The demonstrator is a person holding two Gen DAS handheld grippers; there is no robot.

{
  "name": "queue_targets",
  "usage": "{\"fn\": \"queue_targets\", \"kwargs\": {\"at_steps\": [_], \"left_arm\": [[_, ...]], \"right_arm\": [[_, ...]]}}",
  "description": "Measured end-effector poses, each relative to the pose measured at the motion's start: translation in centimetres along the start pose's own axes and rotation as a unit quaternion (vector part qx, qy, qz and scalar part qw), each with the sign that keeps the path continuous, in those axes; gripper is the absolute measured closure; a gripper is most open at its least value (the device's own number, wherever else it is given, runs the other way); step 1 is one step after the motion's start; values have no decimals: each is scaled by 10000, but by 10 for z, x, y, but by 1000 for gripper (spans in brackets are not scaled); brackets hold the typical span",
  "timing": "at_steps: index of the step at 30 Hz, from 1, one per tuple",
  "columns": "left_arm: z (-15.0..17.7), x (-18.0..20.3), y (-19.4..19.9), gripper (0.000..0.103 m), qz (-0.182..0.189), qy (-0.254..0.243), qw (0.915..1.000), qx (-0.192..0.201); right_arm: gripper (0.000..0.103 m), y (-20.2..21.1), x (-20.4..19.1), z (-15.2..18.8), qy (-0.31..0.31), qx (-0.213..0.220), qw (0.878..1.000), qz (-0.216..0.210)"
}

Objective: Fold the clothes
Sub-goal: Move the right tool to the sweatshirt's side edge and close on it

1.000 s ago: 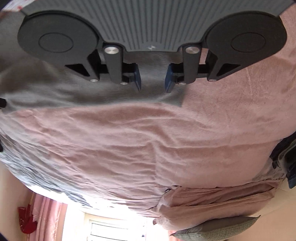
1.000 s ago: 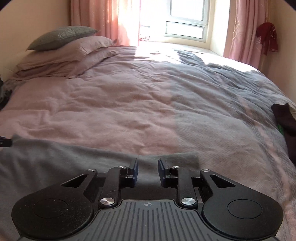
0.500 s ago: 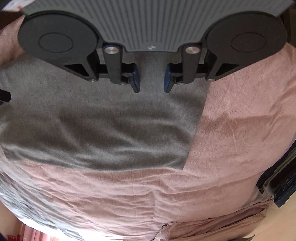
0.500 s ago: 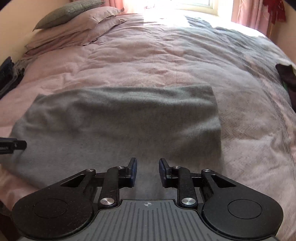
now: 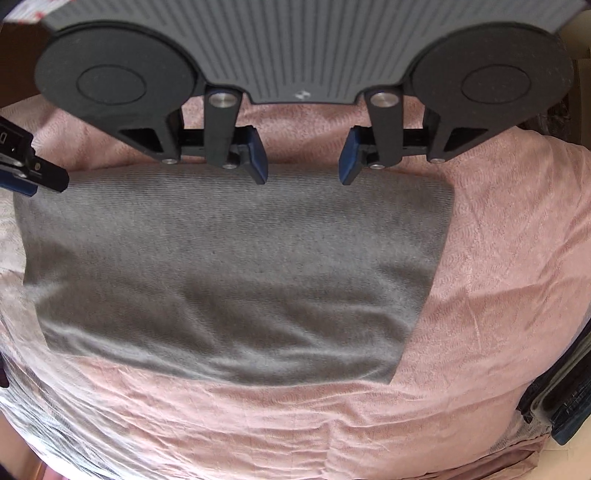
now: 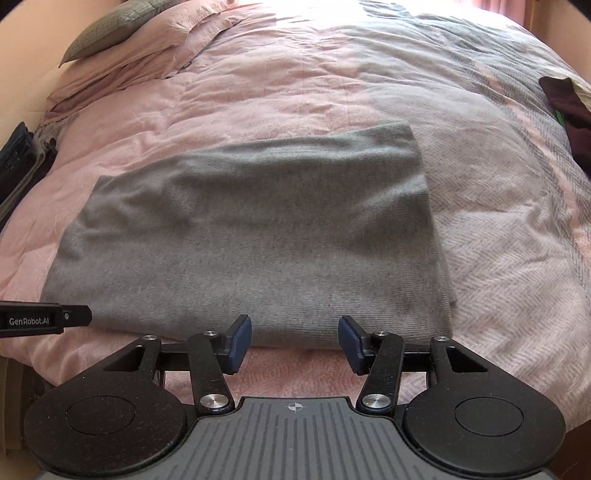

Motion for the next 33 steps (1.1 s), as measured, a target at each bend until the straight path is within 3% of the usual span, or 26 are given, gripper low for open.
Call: {"fn": "queue_targets", "kwargs": {"at_steps": [5, 7, 17, 20, 24, 29, 33], "left_arm": [[-3, 6, 3, 68, 263, 32, 9992, 313], [-10, 7, 5, 79, 428, 29, 9969, 664], [-98, 51, -16, 89, 818, -531, 9715, 2162], [-113, 74, -32, 90, 918, -719, 9661, 2304], [-112, 101, -75, 90, 683, -1149, 9677, 2137], [-103, 119, -92, 93, 265, -1599, 9549, 2488], [-110, 109, -81, 93, 412, -1367, 9632, 2279]], "right_arm": [[54, 5, 17, -2, -107, 142, 9997, 174], [54, 7, 29, -7, -205, 270, 9991, 264], [54, 4, 97, -44, -878, 881, 9903, 613], [54, 1, 110, -48, -991, 953, 9884, 648], [54, -6, 123, -48, -1127, 1088, 9870, 352], [54, -15, 137, -46, -1451, 1199, 9820, -118], [53, -15, 143, -45, -1441, 1150, 9822, -346]]}}
Point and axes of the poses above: each gripper's, at about its wrist camera, not at the fingertips, and y roughly against the way its jaws point, x to its right, z to its underside, the point moved 5 cm from there along -y, roughly the way its jaws point, and after that the axes turned 11 degrees about -z, right-handed, at the moved point
